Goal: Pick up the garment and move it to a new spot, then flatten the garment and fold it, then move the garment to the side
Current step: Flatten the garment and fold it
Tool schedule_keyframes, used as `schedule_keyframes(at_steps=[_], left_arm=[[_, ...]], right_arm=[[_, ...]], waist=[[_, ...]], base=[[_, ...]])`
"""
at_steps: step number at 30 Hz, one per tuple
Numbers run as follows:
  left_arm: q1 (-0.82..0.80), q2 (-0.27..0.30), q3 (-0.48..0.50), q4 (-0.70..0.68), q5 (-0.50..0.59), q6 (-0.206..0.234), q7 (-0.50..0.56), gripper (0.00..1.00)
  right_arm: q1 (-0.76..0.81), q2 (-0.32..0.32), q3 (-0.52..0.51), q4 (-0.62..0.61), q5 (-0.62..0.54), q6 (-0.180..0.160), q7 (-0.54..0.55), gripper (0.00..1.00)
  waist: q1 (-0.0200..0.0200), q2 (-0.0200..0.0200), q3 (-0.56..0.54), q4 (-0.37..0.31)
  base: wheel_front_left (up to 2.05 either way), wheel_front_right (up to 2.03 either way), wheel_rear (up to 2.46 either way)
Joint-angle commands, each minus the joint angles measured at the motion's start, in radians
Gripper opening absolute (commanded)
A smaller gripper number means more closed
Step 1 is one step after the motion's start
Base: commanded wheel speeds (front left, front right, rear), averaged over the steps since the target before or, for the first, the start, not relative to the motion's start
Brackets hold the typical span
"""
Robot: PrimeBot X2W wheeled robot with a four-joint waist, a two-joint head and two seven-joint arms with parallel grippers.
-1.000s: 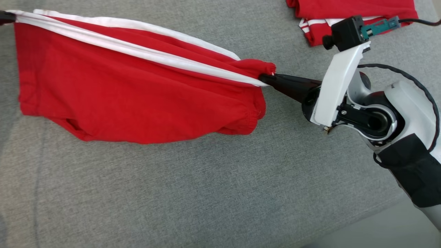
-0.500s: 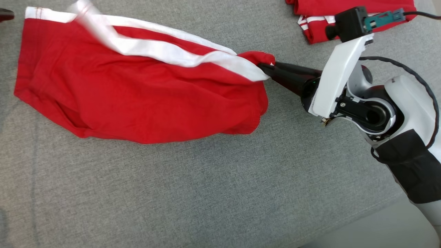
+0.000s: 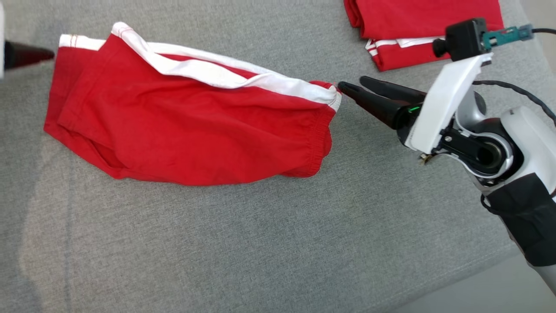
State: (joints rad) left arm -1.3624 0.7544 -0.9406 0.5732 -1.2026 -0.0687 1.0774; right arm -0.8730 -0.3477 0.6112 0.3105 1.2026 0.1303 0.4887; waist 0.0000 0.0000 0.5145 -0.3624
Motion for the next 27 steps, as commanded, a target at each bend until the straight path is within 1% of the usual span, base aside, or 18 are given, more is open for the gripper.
schedule_keyframes(at_steps=[1, 6, 9, 11, 14, 16, 21, 24, 27], left_arm=[[0.017, 0.003, 0.003, 0.002, -0.013, -0.003, -0.004, 1.0], [0.082, 0.017, 0.01, 0.002, -0.054, -0.003, -0.005, 1.0], [0.111, 0.033, 0.017, -0.004, -0.072, -0.004, -0.017, 1.0], [0.132, 0.033, 0.026, -0.01, -0.087, -0.009, -0.023, 1.0], [0.145, 0.04, 0.029, -0.024, -0.1, -0.004, -0.022, 1.0], [0.147, 0.044, 0.028, -0.027, -0.099, 0.001, -0.023, 1.0], [0.149, 0.072, 0.016, -0.034, -0.07, 0.026, -0.02, 1.0], [0.157, 0.076, 0.025, -0.033, -0.086, 0.033, -0.015, 1.0], [0.169, 0.072, 0.034, -0.035, -0.111, 0.029, -0.009, 1.0]], right_arm=[[0.013, -0.007, -0.01, 0.008, -0.01, 0.001, -0.001, 1.0], [0.041, -0.019, -0.035, 0.002, -0.015, 0.001, -0.012, 1.0], [0.069, -0.029, -0.052, -0.025, -0.015, 0.001, -0.031, 1.0], [0.091, -0.04, -0.067, -0.039, -0.019, 0.001, -0.044, 1.0], [0.127, -0.059, -0.087, -0.06, -0.023, 0.001, -0.056, 1.0], [0.137, -0.061, -0.093, -0.065, -0.024, 0.001, -0.06, 1.0], [0.189, -0.056, -0.118, -0.094, -0.032, 0.001, -0.065, 1.0], [0.211, -0.052, -0.134, -0.101, -0.035, 0.001, -0.062, 1.0], [0.221, -0.051, -0.143, -0.103, -0.037, 0.001, -0.058, 1.0]], waist=[[0.0, 0.0, -0.012, -0.002], [0.0, 0.0, -0.032, -0.019], [0.0, 0.0, -0.031, -0.03], [0.0, 0.0, -0.029, -0.037], [0.0, 0.0, -0.025, -0.044], [0.0, 0.0, -0.023, -0.048], [0.0, 0.0, -0.013, -0.071], [0.0, 0.0, -0.01, -0.08], [0.0, 0.0, -0.009, -0.084]], base=[[0.0, 0.0, 0.0], [0.0, 0.0, 0.0], [0.0, 0.0, 0.0], [0.0, 0.0, 0.0], [0.0, 0.0, 0.0], [0.0, 0.0, 0.0], [0.0, 0.0, 0.0], [0.0, 0.0, 0.0], [0.0, 0.0, 0.0]])
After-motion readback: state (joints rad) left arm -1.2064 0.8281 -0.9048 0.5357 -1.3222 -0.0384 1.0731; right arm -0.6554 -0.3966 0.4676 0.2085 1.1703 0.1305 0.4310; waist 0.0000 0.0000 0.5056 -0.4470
